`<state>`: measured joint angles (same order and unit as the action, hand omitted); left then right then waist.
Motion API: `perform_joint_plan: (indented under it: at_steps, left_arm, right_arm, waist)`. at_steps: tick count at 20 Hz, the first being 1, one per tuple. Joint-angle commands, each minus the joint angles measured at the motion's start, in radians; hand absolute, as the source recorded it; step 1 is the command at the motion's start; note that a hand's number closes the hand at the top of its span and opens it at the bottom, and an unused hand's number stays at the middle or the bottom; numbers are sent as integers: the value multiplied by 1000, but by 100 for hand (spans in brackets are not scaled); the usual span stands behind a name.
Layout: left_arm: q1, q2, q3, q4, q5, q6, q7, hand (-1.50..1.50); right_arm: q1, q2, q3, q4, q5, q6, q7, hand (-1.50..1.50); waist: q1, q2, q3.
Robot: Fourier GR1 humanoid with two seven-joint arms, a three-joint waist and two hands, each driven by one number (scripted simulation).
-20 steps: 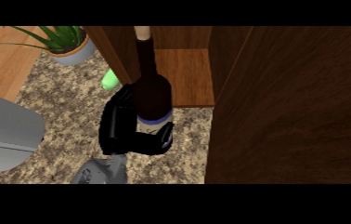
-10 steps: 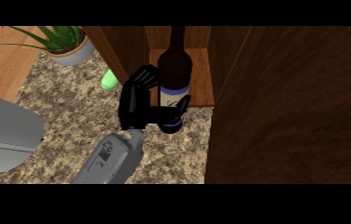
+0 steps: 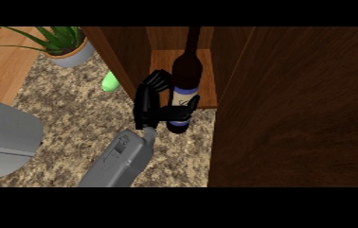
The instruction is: Pick up the wine, place it into the cabinet and close the cabinet
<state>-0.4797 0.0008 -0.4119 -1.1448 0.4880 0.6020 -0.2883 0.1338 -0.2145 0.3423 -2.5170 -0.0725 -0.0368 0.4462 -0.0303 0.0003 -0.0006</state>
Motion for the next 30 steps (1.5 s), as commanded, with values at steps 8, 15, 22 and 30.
perform_joint_plan:
  at_steps: [8, 15, 22, 30]
  left_arm:
    - [-62, -1, -3, 245, 218, -62, -217, 150]
    - [-151, -1, -17, 375, 327, -88, -264, 150]
    - [-269, -1, 49, 520, 368, -131, -263, 150]
    - [-460, -1, 80, 616, 415, -62, -221, 150]
  right_arm:
    - [155, -38, -52, -222, -130, 64, 12, -150]
    - [127, -26, -90, -159, -150, 83, -25, -150]
    - [113, 5, -40, -198, -119, 55, 34, -150]
    - [85, 12, -91, -152, -155, 93, -5, -150]
  waist:
    - [-20, 3, 0]
    - [-9, 4, 0]
    - [-15, 7, -1]
    - [-20, 8, 0]
